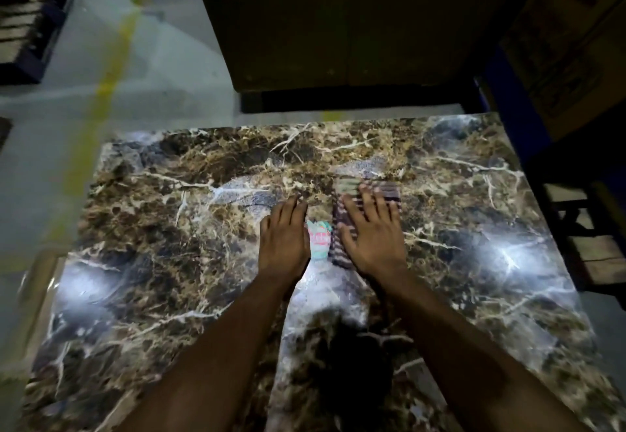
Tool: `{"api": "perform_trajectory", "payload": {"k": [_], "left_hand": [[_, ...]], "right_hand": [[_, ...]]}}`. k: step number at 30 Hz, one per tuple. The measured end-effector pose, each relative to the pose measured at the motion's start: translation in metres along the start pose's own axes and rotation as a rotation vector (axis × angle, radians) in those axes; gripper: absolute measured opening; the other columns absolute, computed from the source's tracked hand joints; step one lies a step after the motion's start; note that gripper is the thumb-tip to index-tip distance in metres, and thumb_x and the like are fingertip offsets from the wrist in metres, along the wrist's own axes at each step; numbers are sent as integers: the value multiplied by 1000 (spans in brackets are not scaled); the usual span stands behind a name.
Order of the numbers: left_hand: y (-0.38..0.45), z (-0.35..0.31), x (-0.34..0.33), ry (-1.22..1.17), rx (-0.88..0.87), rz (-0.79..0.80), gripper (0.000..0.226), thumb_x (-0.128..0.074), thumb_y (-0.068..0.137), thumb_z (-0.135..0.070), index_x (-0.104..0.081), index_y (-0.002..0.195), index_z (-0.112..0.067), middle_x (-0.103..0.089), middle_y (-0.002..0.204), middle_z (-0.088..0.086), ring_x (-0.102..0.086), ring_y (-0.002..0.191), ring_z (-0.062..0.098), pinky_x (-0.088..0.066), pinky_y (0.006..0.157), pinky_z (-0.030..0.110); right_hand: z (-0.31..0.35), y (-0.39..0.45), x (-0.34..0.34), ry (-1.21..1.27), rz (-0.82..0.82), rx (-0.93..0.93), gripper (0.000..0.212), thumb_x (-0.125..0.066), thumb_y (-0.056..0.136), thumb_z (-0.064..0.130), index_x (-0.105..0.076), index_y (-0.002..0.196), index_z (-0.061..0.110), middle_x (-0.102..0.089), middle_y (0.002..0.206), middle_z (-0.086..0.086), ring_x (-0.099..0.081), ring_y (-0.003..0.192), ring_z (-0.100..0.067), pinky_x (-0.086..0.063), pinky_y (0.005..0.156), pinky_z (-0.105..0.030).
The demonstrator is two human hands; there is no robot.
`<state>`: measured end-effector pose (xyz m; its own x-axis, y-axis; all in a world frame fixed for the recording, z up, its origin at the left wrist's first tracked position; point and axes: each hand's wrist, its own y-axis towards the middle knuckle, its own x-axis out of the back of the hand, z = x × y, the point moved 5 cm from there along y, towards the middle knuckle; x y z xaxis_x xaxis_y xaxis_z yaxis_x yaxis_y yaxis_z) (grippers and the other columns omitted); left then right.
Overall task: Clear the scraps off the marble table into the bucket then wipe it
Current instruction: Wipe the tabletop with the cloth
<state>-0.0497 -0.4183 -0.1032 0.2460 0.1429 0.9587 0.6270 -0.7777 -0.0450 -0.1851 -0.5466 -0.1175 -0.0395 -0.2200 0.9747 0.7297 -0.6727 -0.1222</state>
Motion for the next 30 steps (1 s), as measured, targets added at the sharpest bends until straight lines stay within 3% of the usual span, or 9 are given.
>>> {"api": "perform_trajectory", "payload": {"k": [2,5,7,12,17,23,26,28,30], "left_hand": [[11,-3,0,-7,3,10,48,-43,101,-24,-38,149,-21,-33,158,1,-27,144,23,-30,114,44],[26,-6,0,-24,27,6,51,-44,101,-22,-35,151,-21,-31,160,0,-23,147,22,-24,118,41],[33,-3,1,-40,33,-3,50,-42,103,-23,-35,152,-22,-30,161,-1,-22,148,21,-23,119,41],[51,0,-3,-46,10,-16,52,-43,100,-20,-37,152,-22,-32,161,0,-24,149,21,-22,122,39],[72,-7,-4,-56,42,-65,53,-47,97,-18,-40,150,-20,-37,158,0,-28,145,21,-24,118,39],[100,-16,-4,-108,-12,-66,53,-45,99,-19,-38,151,-19,-33,159,0,-25,146,21,-20,120,37],[112,-15,-4,-136,35,-89,51,-45,97,-18,-40,148,-15,-36,158,3,-27,146,23,-22,122,39],[117,-12,-4,-113,50,-100,49,-45,97,-21,-41,146,-19,-37,156,2,-28,144,22,-23,119,39],[120,-16,-5,-64,32,-101,48,-45,98,-26,-40,146,-22,-37,155,1,-29,143,21,-24,116,41]], "right_hand": [[15,35,5,30,6,-34,68,-21,98,60,-20,162,37,-11,172,-4,-7,158,-30,-4,127,-51],[45,47,2,28,47,100,66,-22,100,59,-15,162,38,-7,172,-2,-4,159,-28,-3,127,-51],[30,38,2,-5,58,167,65,-21,100,60,-13,162,40,-7,172,0,-6,159,-26,-6,127,-50],[-1,106,19,-19,22,-10,69,-17,98,61,-14,162,37,-7,172,-2,-6,158,-28,-3,127,-50],[33,119,10,-27,41,215,69,-16,97,61,-17,162,39,-14,171,-2,-7,158,-26,-3,127,-50],[11,180,23,-3,7,34,70,-16,97,62,-12,163,38,-7,172,-2,-2,159,-26,0,127,-50],[30,185,20,-29,23,144,69,-15,97,61,-13,162,39,-10,172,-1,-5,159,-26,-2,127,-51],[5,163,18,-47,8,189,67,-18,98,61,-16,162,41,-15,171,0,-9,158,-25,-7,127,-50],[-42,153,23,-71,-8,114,67,-18,98,61,-16,161,41,-16,171,0,-11,158,-25,-10,126,-51]]}}
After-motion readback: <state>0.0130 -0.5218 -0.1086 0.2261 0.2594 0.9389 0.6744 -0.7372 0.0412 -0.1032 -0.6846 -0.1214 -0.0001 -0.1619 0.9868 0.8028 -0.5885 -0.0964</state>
